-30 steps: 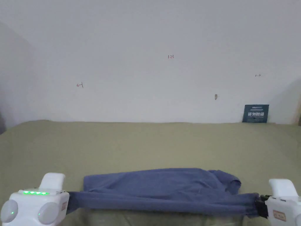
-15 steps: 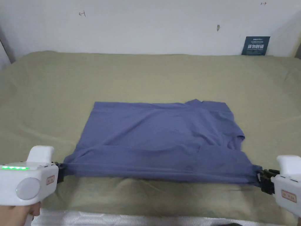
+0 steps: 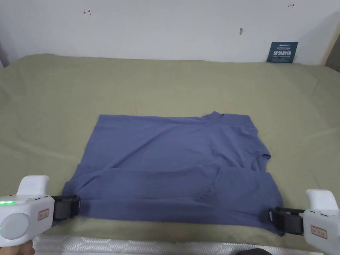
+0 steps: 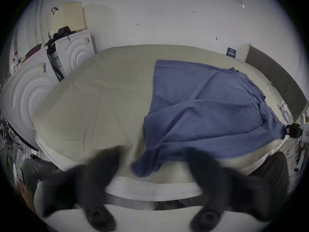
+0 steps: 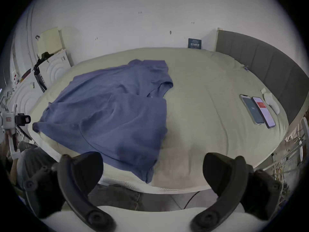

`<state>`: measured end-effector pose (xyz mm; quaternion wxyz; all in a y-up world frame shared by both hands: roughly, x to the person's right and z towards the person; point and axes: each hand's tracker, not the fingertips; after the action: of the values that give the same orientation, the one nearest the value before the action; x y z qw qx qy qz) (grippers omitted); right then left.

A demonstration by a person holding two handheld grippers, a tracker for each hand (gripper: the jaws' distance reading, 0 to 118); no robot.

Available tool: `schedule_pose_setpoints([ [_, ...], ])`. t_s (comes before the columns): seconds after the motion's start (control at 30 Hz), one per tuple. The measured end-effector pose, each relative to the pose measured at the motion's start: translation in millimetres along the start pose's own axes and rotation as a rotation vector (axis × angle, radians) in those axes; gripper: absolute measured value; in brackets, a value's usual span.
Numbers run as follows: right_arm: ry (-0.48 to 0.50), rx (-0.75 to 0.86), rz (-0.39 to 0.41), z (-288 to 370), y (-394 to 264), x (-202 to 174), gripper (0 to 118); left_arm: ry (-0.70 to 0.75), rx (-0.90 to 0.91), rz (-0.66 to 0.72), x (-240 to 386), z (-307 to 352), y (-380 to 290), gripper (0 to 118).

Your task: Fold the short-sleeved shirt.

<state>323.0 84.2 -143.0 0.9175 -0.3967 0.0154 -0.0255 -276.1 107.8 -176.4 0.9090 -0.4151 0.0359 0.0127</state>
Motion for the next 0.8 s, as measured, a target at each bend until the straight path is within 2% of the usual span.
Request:
schedule_pose_setpoints([
  [0.1, -0.002, 0.042, -0.02, 10.2, 2.7, 8.7, 111, 0.003, 0.057, 0.031, -10.9, 17.5, 3.0, 115],
  [0.13, -0.007, 0.049, -0.028, 12.0, 3.5, 10.9, 88, 0.008, 0.075, 0.048, -9.7, 22.1, 2.9, 104],
  [0.17, -0.009, 0.062, -0.035, 21.1, 6.4, 8.5, 47, 0.013, 0.082, 0.054, -12.7, 25.2, 3.1, 82],
  [0.2, -0.012, 0.074, -0.045, 24.0, 6.3, 10.4, 2, 0.017, 0.08, 0.054, -15.2, 27.5, 3.3, 47],
  [0.23, -0.014, 0.084, -0.059, 27.3, 5.9, 11.8, 0, 0.035, 0.088, 0.064, -18.1, 30.5, 2.1, 2],
  [0.27, -0.023, 0.092, -0.071, 28.2, 5.0, 12.5, 0, 0.036, 0.092, 0.07, -17.6, 31.5, 0.1, 0],
  [0.33, -0.088, 0.125, -0.084, 31.7, 3.2, 13.0, 0, 0.029, 0.066, 0.094, -24.3, 27.3, -3.8, 0],
  [0.4, -0.039, 0.086, -0.103, 31.0, 2.4, 16.8, 0, 0.025, 0.045, 0.094, -26.4, 25.7, -9.5, 0],
  [0.43, -0.045, 0.09, -0.106, 26.5, 1.1, 21.0, 0, 0.021, 0.03, 0.088, -27.7, 24.3, -11.5, 2],
  [0.47, -0.047, 0.085, -0.1, 25.7, 0.4, 21.1, 0, 0.023, 0.029, 0.088, -28.6, 23.1, -13.4, 18],
  [0.5, -0.052, 0.079, -0.092, 25.4, -0.4, 20.9, 0, 0.019, 0.018, 0.083, -29.8, 21.2, -14.2, 59],
  [0.53, -0.057, 0.076, -0.088, 25.5, -1.4, 20.8, 0, 0.011, 0.002, 0.079, -26.8, 17.9, -14.2, 116],
  [0.63, -0.056, 0.063, -0.086, 29.3, -3.5, 16.1, 0, -0.014, -0.07, 0.069, -28.7, 4.3, -12.6, 118],
  [0.7, -0.057, 0.059, -0.08, 25.2, -4.7, 16.8, 0, 0.06, -0.028, 0.043, -23.1, -6.8, -15.6, 112],
  [0.77, -0.056, 0.049, -0.076, 24.6, -4.5, 15.1, 0, 0.031, -0.077, 0.048, -18.9, -19.6, -14.8, 111],
  [0.8, -0.054, 0.043, -0.071, 24.1, -4.4, 13.5, 0, 0.022, -0.083, 0.052, -15.0, -25.9, -14.4, 107],
])
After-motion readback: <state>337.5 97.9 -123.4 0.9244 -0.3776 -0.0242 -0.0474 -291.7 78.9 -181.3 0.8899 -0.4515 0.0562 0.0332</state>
